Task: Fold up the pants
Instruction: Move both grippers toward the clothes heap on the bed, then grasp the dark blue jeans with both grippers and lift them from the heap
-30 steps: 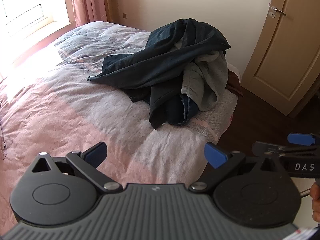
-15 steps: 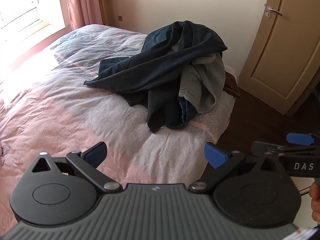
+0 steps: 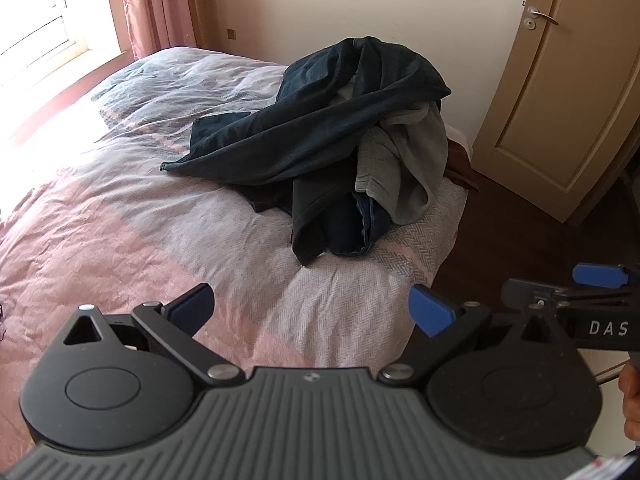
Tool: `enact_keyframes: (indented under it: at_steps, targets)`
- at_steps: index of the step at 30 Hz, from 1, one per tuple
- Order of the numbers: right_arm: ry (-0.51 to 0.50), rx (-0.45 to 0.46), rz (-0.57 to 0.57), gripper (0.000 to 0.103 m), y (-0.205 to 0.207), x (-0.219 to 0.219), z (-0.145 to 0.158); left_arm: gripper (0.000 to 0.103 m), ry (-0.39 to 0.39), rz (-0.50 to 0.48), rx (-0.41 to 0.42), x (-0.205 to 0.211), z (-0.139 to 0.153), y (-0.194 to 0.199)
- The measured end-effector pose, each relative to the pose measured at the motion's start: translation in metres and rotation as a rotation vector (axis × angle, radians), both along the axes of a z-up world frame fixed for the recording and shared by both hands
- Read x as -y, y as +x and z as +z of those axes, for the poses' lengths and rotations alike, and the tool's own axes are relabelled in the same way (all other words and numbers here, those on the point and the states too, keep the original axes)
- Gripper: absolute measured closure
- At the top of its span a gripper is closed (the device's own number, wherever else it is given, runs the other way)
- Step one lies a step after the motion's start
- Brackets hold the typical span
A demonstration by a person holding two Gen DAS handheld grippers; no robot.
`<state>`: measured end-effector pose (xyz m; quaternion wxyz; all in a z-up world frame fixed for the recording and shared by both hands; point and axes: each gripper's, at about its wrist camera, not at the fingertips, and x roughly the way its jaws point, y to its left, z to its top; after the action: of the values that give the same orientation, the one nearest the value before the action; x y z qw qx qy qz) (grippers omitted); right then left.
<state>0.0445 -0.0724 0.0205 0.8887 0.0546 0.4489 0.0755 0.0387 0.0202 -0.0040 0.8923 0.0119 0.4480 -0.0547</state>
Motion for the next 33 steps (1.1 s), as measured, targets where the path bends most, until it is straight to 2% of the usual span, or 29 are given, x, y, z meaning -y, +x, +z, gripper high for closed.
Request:
enact_keyframes:
  at_steps: [23,31,33]
  targets:
    - [0.014,0.002,-0.078,0.003,0.018,-0.043,-0.001,0.001,-0.011,-0.061,0.002,-0.055,-0.009,0.032]
    - [0.071,0.027,-0.106,0.003,0.040,-0.033,-0.004,0.001,-0.028,-0.119,0.012,-0.054,-0.024,0.063]
    - [0.077,0.036,-0.123,0.009,0.048,-0.024,-0.005,0.001,-0.039,-0.123,0.023,-0.052,-0.027,0.073]
